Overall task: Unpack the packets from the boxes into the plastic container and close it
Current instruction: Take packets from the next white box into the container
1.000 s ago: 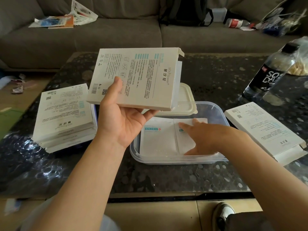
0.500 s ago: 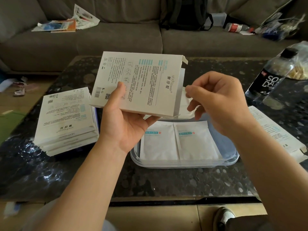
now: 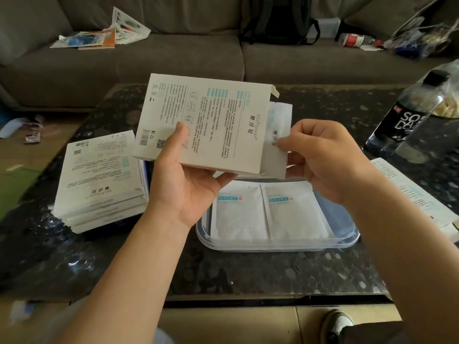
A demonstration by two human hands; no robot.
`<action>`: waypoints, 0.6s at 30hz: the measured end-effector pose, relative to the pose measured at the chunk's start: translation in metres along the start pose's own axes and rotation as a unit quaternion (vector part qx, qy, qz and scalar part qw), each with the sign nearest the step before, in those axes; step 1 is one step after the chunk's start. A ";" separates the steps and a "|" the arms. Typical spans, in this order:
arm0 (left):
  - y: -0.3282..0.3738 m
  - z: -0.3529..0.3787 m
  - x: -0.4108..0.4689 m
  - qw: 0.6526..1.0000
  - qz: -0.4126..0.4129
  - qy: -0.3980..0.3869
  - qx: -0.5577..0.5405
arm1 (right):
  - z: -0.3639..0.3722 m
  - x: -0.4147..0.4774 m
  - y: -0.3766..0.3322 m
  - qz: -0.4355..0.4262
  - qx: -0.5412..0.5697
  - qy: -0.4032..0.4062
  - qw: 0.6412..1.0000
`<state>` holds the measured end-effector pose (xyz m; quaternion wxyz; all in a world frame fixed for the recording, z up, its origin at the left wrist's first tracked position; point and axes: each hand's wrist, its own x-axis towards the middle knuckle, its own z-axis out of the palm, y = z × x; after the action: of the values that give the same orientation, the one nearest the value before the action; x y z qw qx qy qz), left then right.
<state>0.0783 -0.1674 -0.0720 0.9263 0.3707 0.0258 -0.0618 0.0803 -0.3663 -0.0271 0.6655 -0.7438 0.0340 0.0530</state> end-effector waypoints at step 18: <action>0.006 -0.005 0.004 0.997 0.025 0.073 -0.018 | -0.031 -0.010 -0.013 -0.238 -0.024 0.033 0.970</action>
<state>0.0835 -0.1598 -0.0718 0.9297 0.3581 0.0855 -0.0112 0.0731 -0.3959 -0.0095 0.6398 -0.7472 -0.1235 -0.1308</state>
